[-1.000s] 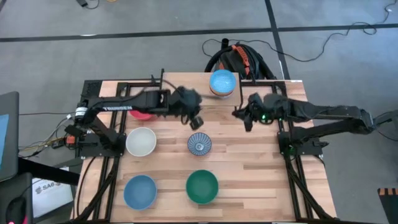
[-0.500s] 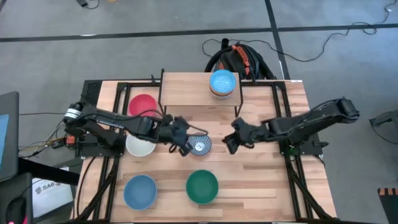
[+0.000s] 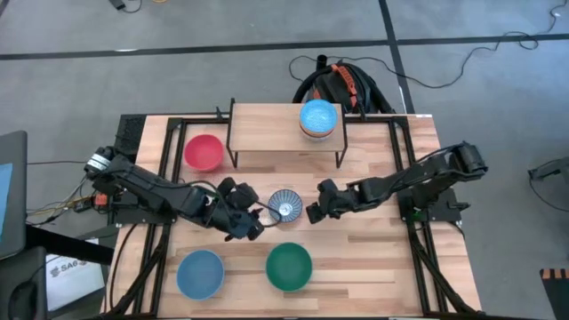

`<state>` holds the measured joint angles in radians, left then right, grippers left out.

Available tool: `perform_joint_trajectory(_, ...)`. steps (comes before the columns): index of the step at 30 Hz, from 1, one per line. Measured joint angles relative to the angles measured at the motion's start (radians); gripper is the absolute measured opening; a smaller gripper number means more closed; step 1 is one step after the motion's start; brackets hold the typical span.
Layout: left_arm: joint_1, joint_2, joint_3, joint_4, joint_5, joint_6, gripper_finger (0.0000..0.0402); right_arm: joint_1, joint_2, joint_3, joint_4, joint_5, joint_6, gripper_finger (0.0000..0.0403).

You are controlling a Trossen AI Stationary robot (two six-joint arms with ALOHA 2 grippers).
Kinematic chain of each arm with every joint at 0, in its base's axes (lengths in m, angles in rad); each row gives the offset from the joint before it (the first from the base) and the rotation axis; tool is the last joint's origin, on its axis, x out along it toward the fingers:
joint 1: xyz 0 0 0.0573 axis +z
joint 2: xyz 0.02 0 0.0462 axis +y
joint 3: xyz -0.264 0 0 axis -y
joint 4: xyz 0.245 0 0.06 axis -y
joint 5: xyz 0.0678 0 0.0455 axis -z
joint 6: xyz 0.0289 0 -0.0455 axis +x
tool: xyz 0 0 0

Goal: Place and stack bowls onto a shelf
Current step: Stack the dark blue patterned bowl on top of the blue patterned bowl

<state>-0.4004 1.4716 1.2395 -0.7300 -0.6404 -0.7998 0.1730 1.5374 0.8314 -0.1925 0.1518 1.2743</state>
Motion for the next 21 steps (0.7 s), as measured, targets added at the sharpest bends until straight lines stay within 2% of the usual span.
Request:
perform_joint_trajectory(5,-0.039,-0.042,-0.149,0.008,0.059,-0.07,0.017,-0.004,0.048,0.065,-0.025,-0.008,-0.022,0.0213)
perform_joint_trajectory(12,-0.079,-0.132,-0.344,0.204,0.101,-0.173,0.017,-0.044,0.124,0.137,-0.086,-0.012,-0.048,0.0213)
perform_joint_trajectory(16,-0.078,-0.147,-0.403,0.226,0.114,-0.214,0.017,-0.06,0.188,0.179,-0.089,-0.022,-0.061,0.0213)
perform_joint_trajectory(21,-0.085,-0.148,-0.412,0.23,0.133,-0.237,0.017,-0.062,0.24,0.238,-0.089,-0.023,-0.08,0.0213)
